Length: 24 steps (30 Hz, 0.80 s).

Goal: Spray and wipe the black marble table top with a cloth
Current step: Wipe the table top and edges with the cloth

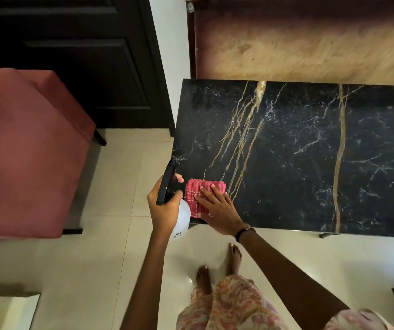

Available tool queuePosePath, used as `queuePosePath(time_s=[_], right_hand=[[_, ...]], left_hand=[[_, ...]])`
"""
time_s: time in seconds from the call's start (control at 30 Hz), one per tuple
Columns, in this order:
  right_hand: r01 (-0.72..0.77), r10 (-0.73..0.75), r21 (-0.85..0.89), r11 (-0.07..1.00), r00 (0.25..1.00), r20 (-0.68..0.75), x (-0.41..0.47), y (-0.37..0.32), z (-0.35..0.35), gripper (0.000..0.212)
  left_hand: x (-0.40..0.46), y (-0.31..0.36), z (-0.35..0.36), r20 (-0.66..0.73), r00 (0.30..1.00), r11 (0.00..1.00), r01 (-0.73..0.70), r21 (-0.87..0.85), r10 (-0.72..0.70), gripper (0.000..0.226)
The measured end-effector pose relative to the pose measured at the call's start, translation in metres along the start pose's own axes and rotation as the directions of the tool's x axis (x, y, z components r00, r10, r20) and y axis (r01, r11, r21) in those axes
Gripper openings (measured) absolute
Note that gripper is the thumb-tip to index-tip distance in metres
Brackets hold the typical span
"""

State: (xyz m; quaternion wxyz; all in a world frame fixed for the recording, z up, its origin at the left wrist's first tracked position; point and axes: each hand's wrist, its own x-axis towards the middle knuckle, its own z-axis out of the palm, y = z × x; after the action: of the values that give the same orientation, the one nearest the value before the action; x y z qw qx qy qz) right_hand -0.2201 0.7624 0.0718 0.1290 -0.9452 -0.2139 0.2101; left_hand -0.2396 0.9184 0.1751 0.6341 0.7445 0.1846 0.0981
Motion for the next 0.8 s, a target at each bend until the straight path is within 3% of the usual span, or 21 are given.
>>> queuePosePath(time_s=[0.1,0.17,0.27,0.33,0.47,0.67,0.8], right_hand=[[0.014,-0.012,0.220,0.975,1.000,-0.011,-0.007,-0.007,-0.029,0.063],[0.056,-0.031,0.451,0.891,0.998,-0.061,-0.017,-0.012,-0.043,0.072],[0.119,-0.075,0.647,0.753,0.993,-0.095,-0.038,-0.013,-0.056,0.083],[0.152,-0.102,0.701,0.697,0.988,-0.112,-0.048,-0.009,-0.063,0.087],[0.185,-0.105,0.753,0.632,0.983,-0.154,-0.064,0.009,-0.080,0.093],[0.206,-0.093,0.757,0.620,0.977,-0.190,-0.117,0.067,-0.114,0.080],[0.218,-0.087,0.788,0.575,0.975,-0.207,-0.172,0.130,-0.139,0.064]], left_hand=[[-0.003,0.013,0.005,0.017,1.000,1.000,-0.009,-0.019,0.009,0.034],[-0.004,0.020,0.009,0.040,0.999,1.000,-0.020,-0.022,0.021,0.032],[-0.006,0.030,0.019,0.009,1.000,1.000,0.028,-0.002,-0.028,0.025],[-0.009,0.037,0.027,0.007,0.999,0.999,0.054,0.003,-0.054,0.017],[-0.020,0.053,0.055,0.017,0.995,0.995,0.102,0.013,-0.102,0.026],[-0.063,0.090,0.123,0.192,0.977,0.995,-0.093,-0.029,0.097,0.041],[-0.097,0.105,0.189,0.331,0.935,0.992,-0.124,-0.039,0.130,0.026]])
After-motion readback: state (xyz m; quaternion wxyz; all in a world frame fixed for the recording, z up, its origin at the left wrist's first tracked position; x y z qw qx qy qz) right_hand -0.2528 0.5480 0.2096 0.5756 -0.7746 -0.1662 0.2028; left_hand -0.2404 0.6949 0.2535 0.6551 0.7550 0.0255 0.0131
